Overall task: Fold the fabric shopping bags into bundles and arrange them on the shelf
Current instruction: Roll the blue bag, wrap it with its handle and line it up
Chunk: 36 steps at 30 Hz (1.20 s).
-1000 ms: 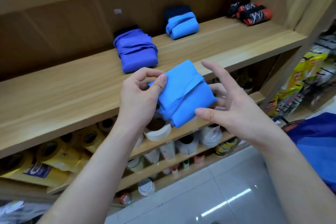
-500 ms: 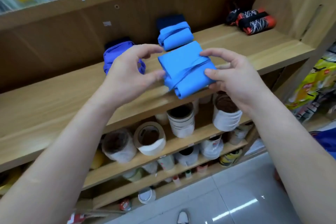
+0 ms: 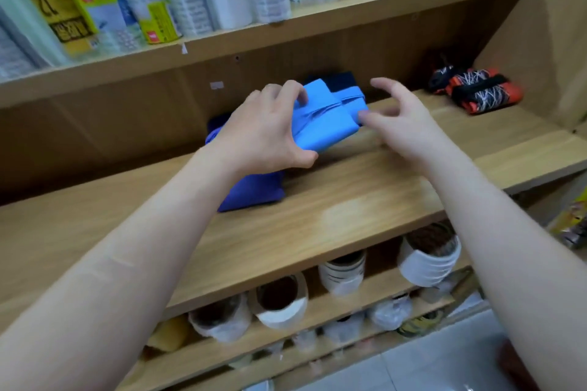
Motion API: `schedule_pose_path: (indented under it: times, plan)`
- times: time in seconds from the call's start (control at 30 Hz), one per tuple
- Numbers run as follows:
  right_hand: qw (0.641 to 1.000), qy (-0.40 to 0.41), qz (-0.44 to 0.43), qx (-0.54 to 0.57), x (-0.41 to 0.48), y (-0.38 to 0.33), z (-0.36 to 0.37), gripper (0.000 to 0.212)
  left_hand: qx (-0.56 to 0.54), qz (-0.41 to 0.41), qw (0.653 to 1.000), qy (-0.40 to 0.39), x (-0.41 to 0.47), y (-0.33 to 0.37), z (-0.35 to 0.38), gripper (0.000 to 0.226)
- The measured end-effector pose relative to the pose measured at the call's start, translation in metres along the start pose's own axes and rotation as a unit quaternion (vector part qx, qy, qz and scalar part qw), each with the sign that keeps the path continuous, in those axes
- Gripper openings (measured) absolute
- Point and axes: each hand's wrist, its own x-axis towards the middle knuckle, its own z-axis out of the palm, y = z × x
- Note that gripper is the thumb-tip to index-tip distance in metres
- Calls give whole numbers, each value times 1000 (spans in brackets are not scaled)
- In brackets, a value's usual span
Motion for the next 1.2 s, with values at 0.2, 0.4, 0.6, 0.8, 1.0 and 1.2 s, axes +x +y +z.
schedule_pose_path:
  times: [0.2,0.4,0.6,0.8,1.0,1.2]
  plan:
    - [944,-58,10,-325,38,3,42,103,-30,-36,999,16,3,-16,12,76]
    - [945,35,-38,-322,53,17,40,71,-15,-31,999,-6,19,-22,11,72]
    - [968,-20,12,-251,55,20,5,71,42,-16,997,-67,43,-16,17,72]
    - [954,-6,16,-298,57,21,8,46,63,-70,991,-98,55,-25,19,71]
    - [968,-8,16,-250,67,17,11,34,73,-123,987,-76,51,-24,20,69]
    - [991,57,14,-119,64,29,9,64,-119,-118,986,2,-12,-26,-12,67]
